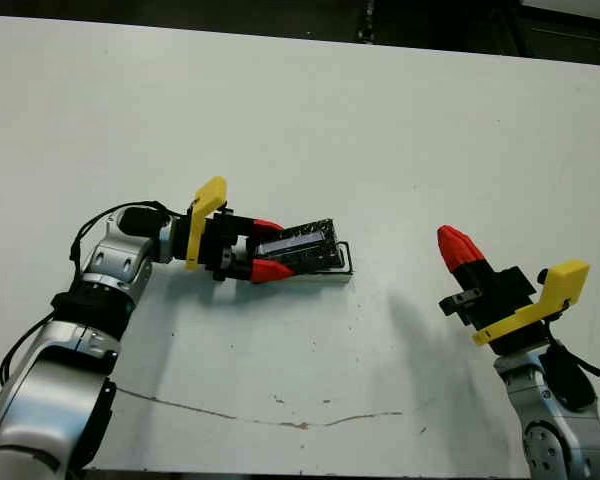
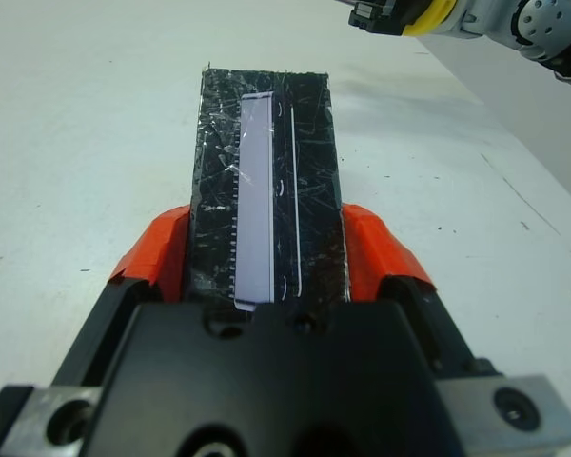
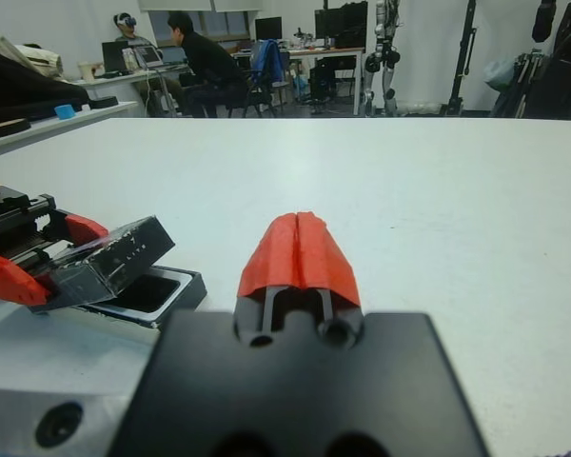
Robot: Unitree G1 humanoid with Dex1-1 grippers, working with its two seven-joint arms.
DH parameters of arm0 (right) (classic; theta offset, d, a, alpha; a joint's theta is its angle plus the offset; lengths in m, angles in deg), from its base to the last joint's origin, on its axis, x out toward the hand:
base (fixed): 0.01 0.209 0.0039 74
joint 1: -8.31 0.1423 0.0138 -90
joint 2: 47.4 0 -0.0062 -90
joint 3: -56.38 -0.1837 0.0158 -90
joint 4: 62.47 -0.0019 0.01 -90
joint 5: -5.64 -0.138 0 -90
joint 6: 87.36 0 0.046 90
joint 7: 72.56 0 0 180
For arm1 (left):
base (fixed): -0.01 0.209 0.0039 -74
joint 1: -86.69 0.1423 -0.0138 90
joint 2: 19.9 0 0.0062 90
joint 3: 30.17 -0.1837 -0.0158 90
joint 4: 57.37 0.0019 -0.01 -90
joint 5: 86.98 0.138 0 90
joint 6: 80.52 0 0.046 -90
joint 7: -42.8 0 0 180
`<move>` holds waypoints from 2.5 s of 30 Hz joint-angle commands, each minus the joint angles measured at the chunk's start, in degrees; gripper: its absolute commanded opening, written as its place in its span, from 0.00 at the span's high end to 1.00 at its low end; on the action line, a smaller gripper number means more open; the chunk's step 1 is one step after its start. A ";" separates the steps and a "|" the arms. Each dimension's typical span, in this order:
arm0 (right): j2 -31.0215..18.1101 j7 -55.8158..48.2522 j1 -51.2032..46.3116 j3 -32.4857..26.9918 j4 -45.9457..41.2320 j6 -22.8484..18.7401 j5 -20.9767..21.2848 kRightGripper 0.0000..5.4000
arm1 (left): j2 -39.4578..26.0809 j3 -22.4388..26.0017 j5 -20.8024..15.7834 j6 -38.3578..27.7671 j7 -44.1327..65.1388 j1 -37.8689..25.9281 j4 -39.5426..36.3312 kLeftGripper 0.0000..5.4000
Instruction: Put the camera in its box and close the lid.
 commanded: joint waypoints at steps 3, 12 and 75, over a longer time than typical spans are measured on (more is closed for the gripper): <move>-0.65 0.39 -0.63 -0.77 0.14 0.56 0.33 1.00 | 4.92 -4.45 2.25 1.08 0.80 2.09 1.16 0.42; -0.73 1.65 -0.49 -1.83 -0.90 -0.74 -0.32 1.00 | 8.57 -6.68 5.06 -0.28 -0.09 -0.98 6.55 0.42; -1.13 0.68 -0.60 -1.08 -0.67 -0.19 -0.59 1.00 | 0.08 -2.89 7.63 -4.39 -3.56 0.59 0.71 0.00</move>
